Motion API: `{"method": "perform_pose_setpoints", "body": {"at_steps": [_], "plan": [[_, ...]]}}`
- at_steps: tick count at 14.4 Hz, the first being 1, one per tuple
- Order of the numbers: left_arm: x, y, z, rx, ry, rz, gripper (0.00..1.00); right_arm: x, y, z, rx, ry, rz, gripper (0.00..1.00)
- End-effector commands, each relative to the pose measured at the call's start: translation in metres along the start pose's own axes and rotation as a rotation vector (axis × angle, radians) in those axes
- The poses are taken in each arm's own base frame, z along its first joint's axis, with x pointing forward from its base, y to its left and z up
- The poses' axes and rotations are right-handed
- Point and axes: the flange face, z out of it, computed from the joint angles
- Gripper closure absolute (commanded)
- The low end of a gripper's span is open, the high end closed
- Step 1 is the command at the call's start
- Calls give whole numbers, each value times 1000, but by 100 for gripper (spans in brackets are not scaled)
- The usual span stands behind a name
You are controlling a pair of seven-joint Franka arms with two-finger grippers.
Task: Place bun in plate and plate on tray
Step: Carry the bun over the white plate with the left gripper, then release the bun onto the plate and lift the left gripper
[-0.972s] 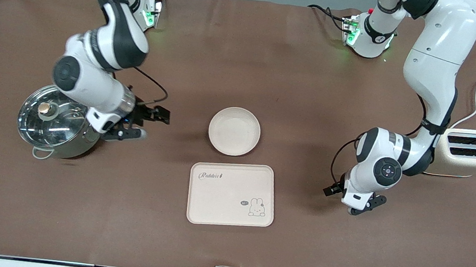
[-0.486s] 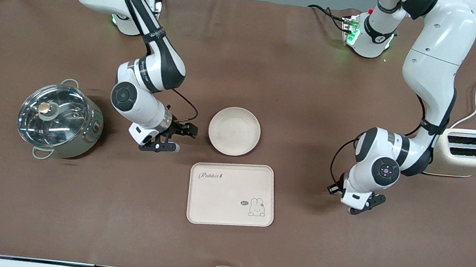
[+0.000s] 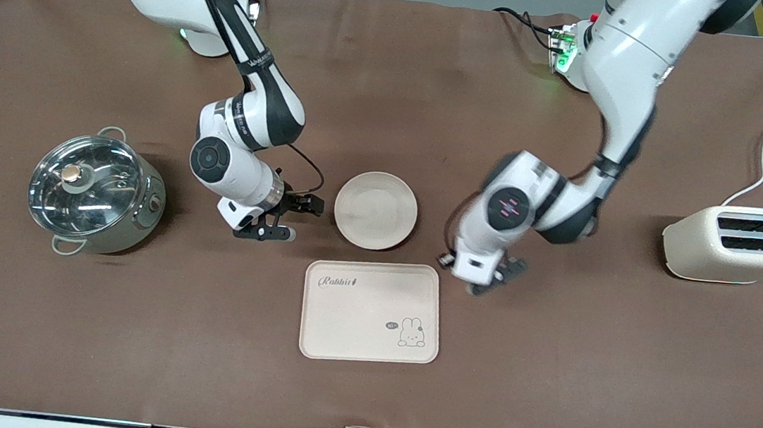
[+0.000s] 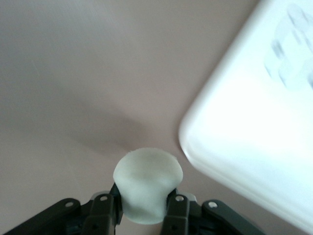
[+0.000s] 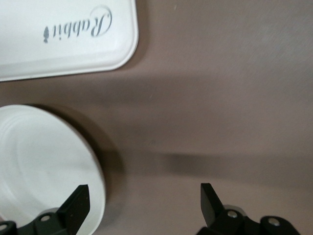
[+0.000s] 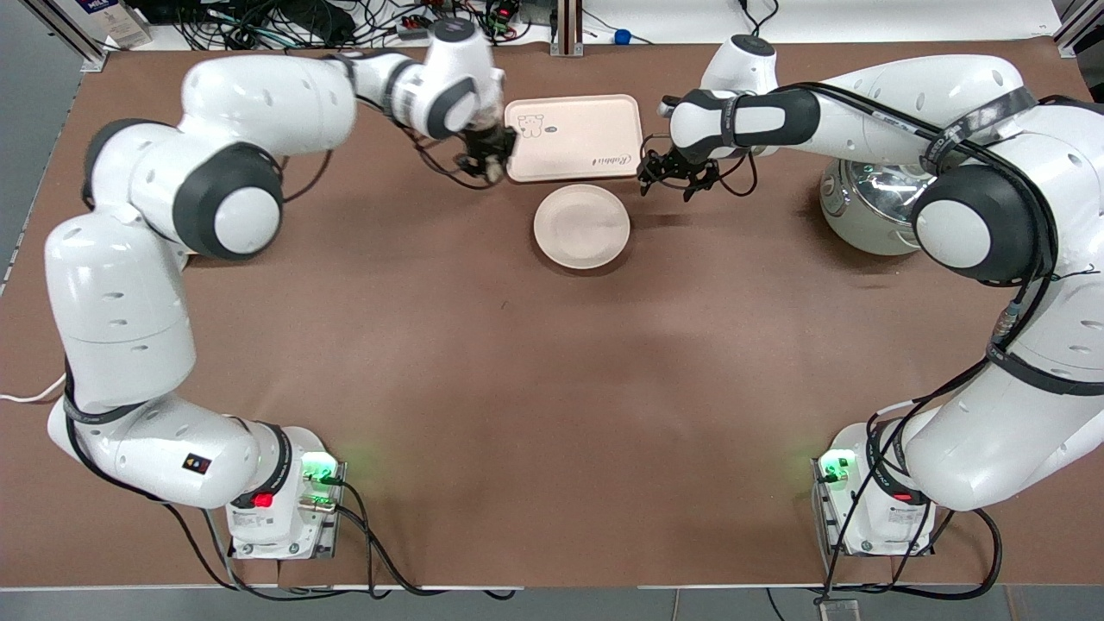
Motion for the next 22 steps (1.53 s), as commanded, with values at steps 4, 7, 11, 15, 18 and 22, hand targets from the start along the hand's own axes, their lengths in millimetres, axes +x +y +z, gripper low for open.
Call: {"method": "perform_pose_setpoints", "body": {"at_steps": [4, 7, 11, 15, 18, 22], "plan": [[-120, 38, 33, 5, -3, -65, 55, -31, -9, 21, 42, -12, 71, 0], [-147, 43, 52, -23, -9, -90, 12, -30, -9, 20, 51, 1, 77, 0], [-135, 46, 19, -45, 10, -113, 0, -27, -9, 20, 70, 24, 99, 0], [-77, 41, -84, -43, 103, -96, 0, -36, -26, 32, 91, 38, 99, 0], [7, 4, -175, -20, 155, 34, 0, -35, -28, 40, 91, 51, 100, 0], [95, -72, -273, 20, 195, 194, 0, -31, -22, 56, 80, 71, 110, 6]]}}
